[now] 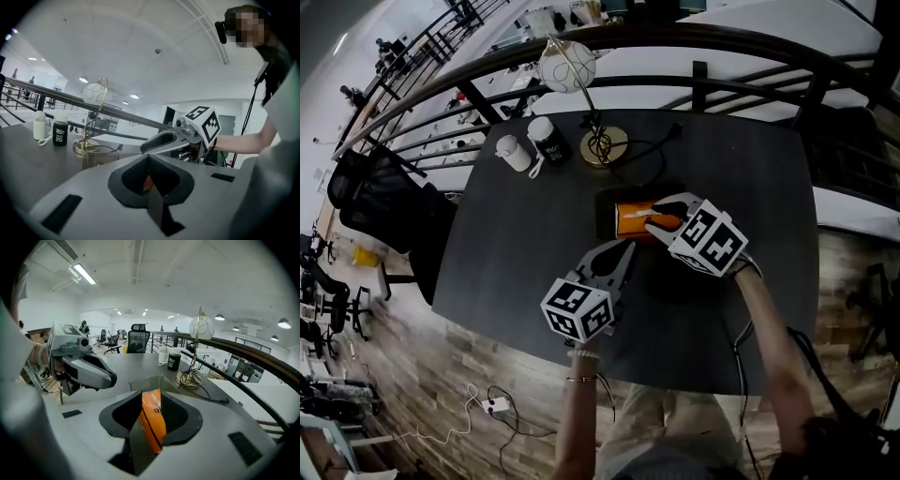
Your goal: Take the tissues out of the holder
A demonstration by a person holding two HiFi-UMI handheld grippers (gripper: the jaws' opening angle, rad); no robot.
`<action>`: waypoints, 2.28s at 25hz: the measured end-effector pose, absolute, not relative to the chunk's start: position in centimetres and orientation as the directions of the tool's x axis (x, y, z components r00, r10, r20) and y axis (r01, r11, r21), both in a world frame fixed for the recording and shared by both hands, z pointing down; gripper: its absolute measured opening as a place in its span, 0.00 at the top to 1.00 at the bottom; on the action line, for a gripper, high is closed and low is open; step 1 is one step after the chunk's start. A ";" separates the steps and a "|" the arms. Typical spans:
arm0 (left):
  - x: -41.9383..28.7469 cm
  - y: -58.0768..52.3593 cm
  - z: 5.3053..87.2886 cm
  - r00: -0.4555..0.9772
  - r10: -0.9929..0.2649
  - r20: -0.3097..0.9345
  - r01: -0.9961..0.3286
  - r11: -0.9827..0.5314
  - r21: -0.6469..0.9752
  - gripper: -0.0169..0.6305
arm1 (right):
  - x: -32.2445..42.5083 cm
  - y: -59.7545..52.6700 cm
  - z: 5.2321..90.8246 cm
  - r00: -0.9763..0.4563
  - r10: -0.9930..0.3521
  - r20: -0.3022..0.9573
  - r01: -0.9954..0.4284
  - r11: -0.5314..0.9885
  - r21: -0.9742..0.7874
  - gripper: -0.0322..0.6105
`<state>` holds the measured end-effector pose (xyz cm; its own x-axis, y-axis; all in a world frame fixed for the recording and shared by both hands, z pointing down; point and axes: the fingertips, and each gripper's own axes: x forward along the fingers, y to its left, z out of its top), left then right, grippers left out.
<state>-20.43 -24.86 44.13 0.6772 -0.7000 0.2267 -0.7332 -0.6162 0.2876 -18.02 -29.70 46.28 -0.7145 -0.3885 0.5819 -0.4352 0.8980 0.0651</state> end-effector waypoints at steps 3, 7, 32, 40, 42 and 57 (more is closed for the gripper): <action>-21.4 -25.5 44.7 0.670 -0.701 0.244 -0.740 -0.607 0.289 0.96 | -19.2 -30.4 48.2 -0.696 -0.315 0.645 -0.376 0.926 0.047 0.77; -22.3 -26.1 45.4 0.665 -0.698 0.264 -0.745 -0.601 0.288 0.96 | -20.5 -31.4 50.8 -0.625 -0.225 0.747 -0.285 0.957 0.049 0.77; -23.6 -25.8 45.8 0.639 -0.722 0.265 -0.766 -0.568 0.301 0.96 | -20.7 -31.2 54.1 -0.445 -0.176 0.878 -0.126 0.983 0.133 0.92; -23.4 -25.7 44.4 0.646 -0.724 0.243 -0.761 -0.583 0.285 0.96 | -20.8 -32.1 51.3 -0.516 -0.239 0.823 -0.194 0.968 0.159 0.92; -23.4 -25.6 43.8 0.649 -0.724 0.235 -0.758 -0.590 0.277 0.96 | -20.7 -32.2 50.2 -0.531 -0.262 0.806 -0.217 0.961 0.170 0.92; -21.4 -24.9 38.7 0.721 -0.680 0.132 -0.690 -0.685 0.233 0.96 | -17.4 -31.2 40.2 -0.636 -0.446 0.629 -0.411 0.886 0.214 0.92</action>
